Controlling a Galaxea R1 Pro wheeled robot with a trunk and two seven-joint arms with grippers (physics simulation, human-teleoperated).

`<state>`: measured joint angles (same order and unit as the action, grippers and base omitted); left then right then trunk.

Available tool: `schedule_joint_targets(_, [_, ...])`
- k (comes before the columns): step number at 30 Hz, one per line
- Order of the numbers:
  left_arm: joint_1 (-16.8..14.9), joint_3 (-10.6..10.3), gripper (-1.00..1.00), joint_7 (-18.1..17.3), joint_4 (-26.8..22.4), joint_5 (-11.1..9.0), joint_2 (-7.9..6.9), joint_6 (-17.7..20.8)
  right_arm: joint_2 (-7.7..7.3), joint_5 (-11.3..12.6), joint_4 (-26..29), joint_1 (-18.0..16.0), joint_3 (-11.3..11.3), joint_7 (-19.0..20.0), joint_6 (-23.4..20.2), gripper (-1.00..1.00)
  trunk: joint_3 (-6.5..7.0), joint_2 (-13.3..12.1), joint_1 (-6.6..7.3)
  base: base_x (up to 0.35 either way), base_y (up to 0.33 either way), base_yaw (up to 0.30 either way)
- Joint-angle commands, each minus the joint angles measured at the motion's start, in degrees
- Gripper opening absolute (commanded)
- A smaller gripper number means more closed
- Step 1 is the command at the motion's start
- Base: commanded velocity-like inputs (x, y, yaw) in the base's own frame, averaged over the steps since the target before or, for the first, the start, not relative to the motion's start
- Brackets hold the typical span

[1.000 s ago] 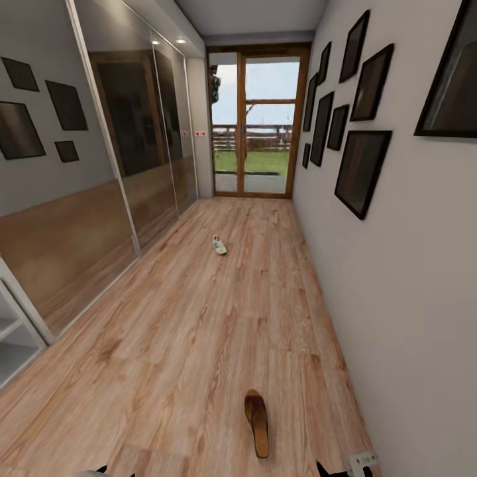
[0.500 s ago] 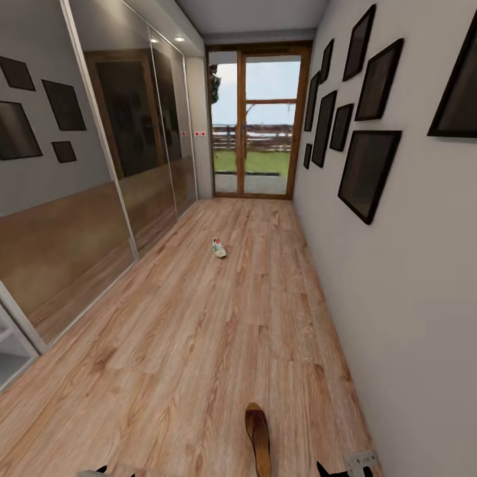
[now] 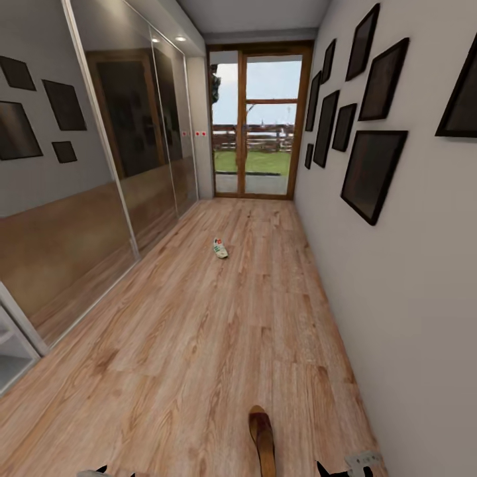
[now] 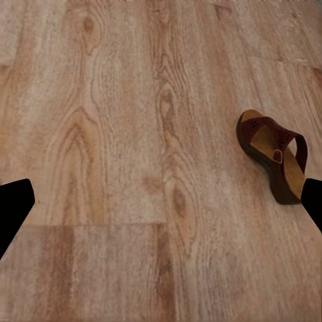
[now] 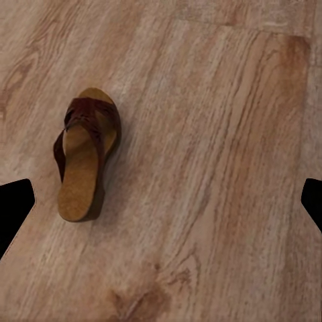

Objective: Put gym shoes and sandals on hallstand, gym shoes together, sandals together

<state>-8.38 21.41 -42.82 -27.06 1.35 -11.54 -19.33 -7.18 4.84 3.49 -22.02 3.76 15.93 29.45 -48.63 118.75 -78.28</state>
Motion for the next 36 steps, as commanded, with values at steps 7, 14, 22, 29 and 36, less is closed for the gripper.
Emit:
schedule_joint_targets(7, [-0.06,0.30,1.00,-0.34,0.07,0.15,0.03,-0.18,-0.01,0.52,-0.06,-0.04,0.37,0.24,0.17,1.00,-0.05,0.02,0.00,0.073,0.222,0.000])
schedule_joint_targets(14, [-0.06,0.30,1.00,-0.34,0.07,0.15,-0.01,-0.18,0.04,0.52,-0.06,-0.04,0.37,0.21,0.17,1.00,-0.05,0.02,0.00,0.016,0.057,0.115])
schedule_joint_targets(22, [-0.06,0.30,1.00,-0.34,0.07,0.15,0.00,-0.18,0.00,0.52,-0.06,-0.04,0.37,0.21,0.17,1.00,-0.05,0.02,0.00,0.002,0.005,0.257])
schedule_joint_targets(29, [-0.26,0.31,1.00,-0.29,-0.42,0.26,0.10,-0.08,0.11,0.52,0.26,-0.04,0.25,-0.65,0.16,1.00,-0.05,0.02,0.00,0.000,0.000,0.148])
schedule_joint_targets(36, [-0.97,-0.02,1.00,-0.08,-1.02,0.24,0.43,0.70,0.62,0.59,3.55,-0.04,0.26,-8.72,-0.35,1.00,-0.05,0.02,0.00,0.000,0.000,0.017])
